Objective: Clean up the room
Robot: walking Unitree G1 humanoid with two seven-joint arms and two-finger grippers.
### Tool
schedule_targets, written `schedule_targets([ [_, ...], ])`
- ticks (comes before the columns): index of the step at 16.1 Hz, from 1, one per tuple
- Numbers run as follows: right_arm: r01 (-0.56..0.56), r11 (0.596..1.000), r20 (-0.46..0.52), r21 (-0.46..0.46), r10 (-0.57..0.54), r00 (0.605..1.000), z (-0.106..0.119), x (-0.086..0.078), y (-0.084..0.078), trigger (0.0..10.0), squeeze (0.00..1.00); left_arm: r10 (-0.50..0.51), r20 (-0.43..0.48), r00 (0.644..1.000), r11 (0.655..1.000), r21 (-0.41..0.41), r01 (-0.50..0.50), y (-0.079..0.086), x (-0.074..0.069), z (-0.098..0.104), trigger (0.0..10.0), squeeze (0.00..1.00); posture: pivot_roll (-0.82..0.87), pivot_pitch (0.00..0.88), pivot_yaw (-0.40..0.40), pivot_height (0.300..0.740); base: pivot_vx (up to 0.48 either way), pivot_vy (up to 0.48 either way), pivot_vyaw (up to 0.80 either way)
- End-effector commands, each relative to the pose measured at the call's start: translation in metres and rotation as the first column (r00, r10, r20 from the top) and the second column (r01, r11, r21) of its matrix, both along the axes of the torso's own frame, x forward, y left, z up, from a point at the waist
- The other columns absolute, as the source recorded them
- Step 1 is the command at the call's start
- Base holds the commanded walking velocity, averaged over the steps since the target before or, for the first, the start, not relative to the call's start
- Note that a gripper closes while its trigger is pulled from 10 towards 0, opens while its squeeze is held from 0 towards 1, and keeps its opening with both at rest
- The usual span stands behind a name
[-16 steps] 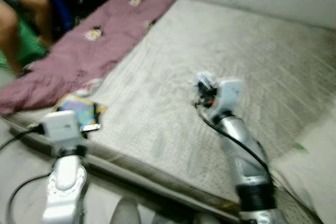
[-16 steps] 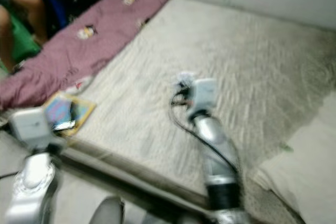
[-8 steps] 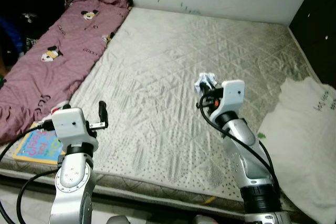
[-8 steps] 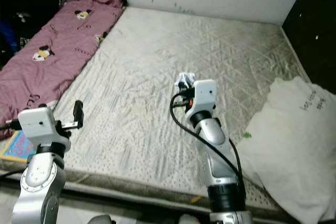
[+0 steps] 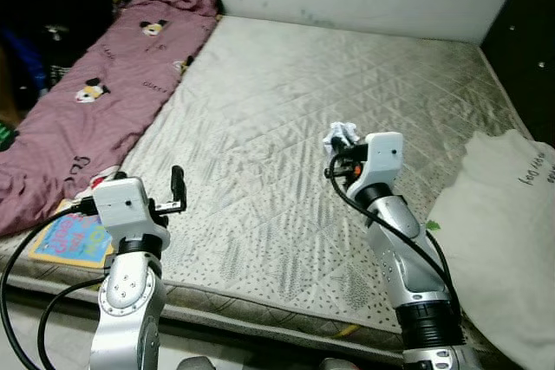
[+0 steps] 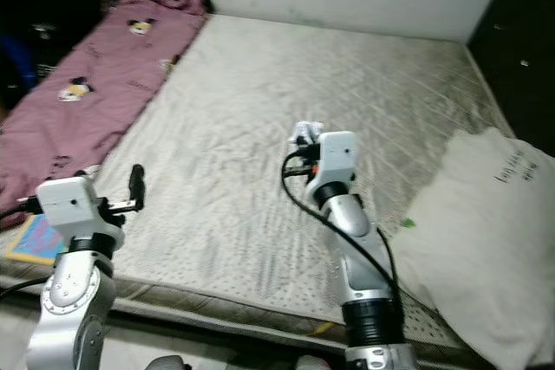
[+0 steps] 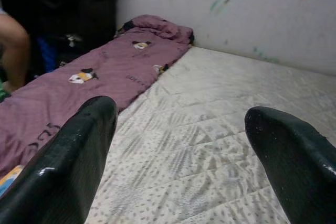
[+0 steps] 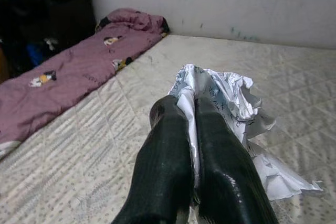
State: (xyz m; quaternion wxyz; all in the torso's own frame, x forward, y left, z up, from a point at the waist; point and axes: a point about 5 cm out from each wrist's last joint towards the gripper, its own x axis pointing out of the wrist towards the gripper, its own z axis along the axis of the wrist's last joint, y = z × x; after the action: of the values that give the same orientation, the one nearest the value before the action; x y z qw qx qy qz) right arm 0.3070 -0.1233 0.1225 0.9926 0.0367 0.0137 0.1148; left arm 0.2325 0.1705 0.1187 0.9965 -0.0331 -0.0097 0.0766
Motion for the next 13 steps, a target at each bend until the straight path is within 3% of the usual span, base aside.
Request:
schedule_targets([
  [1,-0.024,1.0,0.003,0.001,0.024,1.0,0.0013,0.0021,0.0077,10.0,0.0,0.017,-0.006,1.0,1.0,0.006,-0.017,0.0052,-0.0003,-0.0009,10.0,0.0,0.0,0.0,-0.03,0.74,0.0,0.48,-0.58],
  [4,-0.046,0.999,0.047,0.01,0.045,0.998,0.0065,0.0024,0.01,10.0,0.0,0.014,0.001,1.0,1.0,0.0,-0.014,0.004,0.0012,-0.0002,10.0,0.0,0.0,0.0,-0.032,0.74,0.0,0.48,-0.41],
  [6,-0.013,0.998,0.018,-0.056,0.014,1.0,0.0022,0.0042,0.0087,10.0,0.0,0.011,0.003,1.0,1.0,-0.003,-0.011,0.0029,0.0025,0.0,10.0,0.0,0.0,0.0,-0.034,0.74,0.0,0.48,0.0],
  [9,-0.04,0.999,0.004,-0.017,0.04,0.999,0.0011,0.004,0.0104,10.0,0.0,0.015,0.001,1.0,1.0,-0.007,-0.015,0.0028,0.0028,-0.0002,10.0,0.0,0.0,0.0,-0.034,0.74,0.0,0.48,0.0],
  [11,-0.045,0.999,-0.018,0.017,0.045,0.999,-0.0015,0.0036,0.0112,10.0,0.0,0.017,0.001,1.0,1.0,-0.009,-0.017,0.0026,0.003,-0.0007,10.0,0.0,0.0,0.0,-0.038,0.74,0.0,0.48,-0.8],
  [13,-0.054,0.999,-0.007,-0.008,0.054,0.999,-0.0006,0.0042,0.0116,10.0,0.0,0.019,0.0,1.0,1.0,-0.012,-0.019,0.0025,0.0034,-0.001,10.0,0.0,0.0,0.0,-0.042,0.74,0.0,0.48,-0.8],
])
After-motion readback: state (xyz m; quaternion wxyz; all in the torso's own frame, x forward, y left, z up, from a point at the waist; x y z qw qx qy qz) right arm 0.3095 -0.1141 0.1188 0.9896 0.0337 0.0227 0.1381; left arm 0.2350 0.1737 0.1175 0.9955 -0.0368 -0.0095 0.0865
